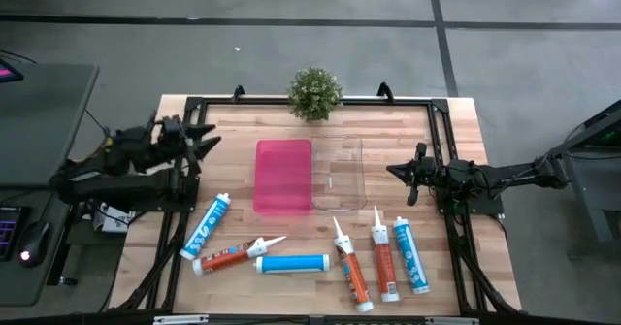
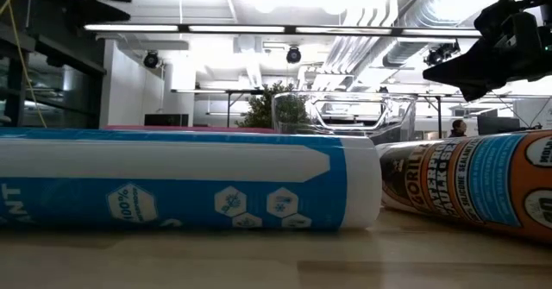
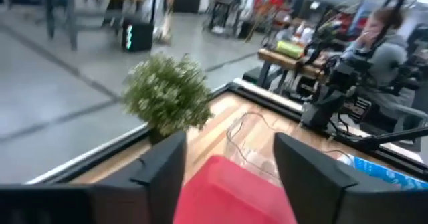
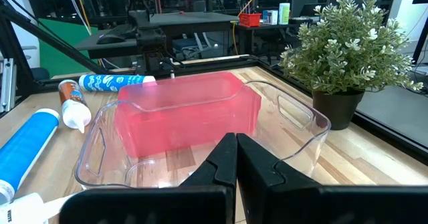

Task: Pick & place silicon tubes, Sealant and Lysol wipes
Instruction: Put the left blue sealant into the pink bin

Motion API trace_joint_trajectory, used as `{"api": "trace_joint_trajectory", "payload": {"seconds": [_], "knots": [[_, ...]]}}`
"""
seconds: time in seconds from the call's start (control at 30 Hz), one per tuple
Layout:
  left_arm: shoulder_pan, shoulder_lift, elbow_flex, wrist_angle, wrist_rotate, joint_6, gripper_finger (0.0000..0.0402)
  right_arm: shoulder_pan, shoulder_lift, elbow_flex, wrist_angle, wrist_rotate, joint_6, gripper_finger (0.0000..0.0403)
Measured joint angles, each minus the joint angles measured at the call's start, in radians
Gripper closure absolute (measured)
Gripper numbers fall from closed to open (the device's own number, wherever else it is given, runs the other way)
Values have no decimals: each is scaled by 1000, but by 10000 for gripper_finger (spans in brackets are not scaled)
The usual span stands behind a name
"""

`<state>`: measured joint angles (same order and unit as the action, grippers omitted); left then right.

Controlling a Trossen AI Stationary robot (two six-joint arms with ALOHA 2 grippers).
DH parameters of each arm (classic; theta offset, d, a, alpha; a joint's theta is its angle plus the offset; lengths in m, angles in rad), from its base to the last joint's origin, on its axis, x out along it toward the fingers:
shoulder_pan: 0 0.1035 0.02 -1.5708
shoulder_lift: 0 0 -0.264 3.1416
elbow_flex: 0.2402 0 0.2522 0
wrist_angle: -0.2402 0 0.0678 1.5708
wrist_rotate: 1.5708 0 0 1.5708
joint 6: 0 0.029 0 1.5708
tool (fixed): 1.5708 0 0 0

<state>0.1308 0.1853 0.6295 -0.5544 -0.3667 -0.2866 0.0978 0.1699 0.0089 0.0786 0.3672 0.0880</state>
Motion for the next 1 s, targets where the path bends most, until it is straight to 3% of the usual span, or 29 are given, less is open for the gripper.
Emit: {"api": "trace_joint_trajectory", "payload": {"seconds": [0.2, 0.37, 0.5, 0.7, 1.0], "knots": [[0, 251, 327, -382, 11, -180, 137, 0, 0, 0, 0, 0, 0, 402], [0, 537, 599, -737, 98, -321, 153, 0, 0, 0, 0, 0, 0, 402], [0, 723, 727, -969, 225, -411, 172, 0, 0, 0, 0, 0, 0, 402], [-29, 832, 722, -1016, 381, -555, 187, 0, 0, 0, 0, 0, 0, 402], [-338, 854, 568, -1021, 325, -989, 188, 0, 0, 0, 0, 0, 0, 402]]}}
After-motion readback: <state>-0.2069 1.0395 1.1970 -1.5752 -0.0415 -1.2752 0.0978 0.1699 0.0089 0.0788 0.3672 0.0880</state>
